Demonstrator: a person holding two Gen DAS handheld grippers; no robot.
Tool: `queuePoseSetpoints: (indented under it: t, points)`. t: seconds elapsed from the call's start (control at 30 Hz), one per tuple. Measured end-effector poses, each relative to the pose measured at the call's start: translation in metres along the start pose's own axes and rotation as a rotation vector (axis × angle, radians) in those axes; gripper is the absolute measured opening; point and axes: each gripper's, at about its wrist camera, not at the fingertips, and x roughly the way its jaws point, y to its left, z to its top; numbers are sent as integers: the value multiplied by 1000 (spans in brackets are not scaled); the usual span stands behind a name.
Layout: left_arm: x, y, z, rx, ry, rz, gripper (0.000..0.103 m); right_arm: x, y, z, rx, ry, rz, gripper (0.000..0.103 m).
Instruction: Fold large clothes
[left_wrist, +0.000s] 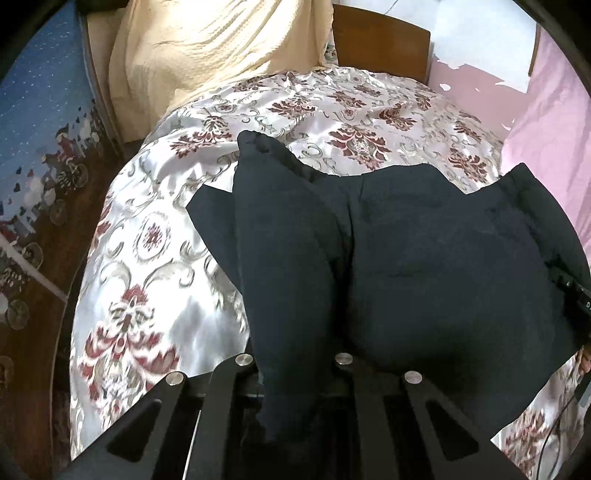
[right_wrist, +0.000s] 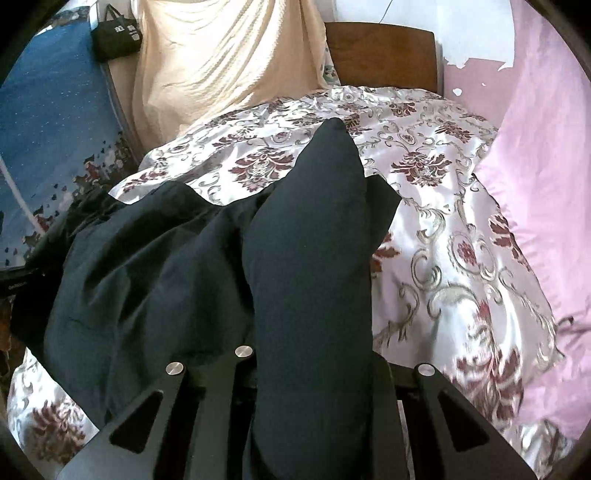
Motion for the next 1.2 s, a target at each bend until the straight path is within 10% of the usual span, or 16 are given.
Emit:
queuePoseSetpoints:
  t: [0.43, 0.73, 1.2]
  points:
    - [-4, -4, -102, 13, -23, 68, 12, -36, 0, -87, 5, -22, 15, 17]
    - [0, -1, -108, -12, -29, 74, 17, -25, -17, -105, 74, -37, 6, 26]
    - [13, 22, -126, -187, 22, 79, 79, -17, -25, -117, 142, 1, 5, 59]
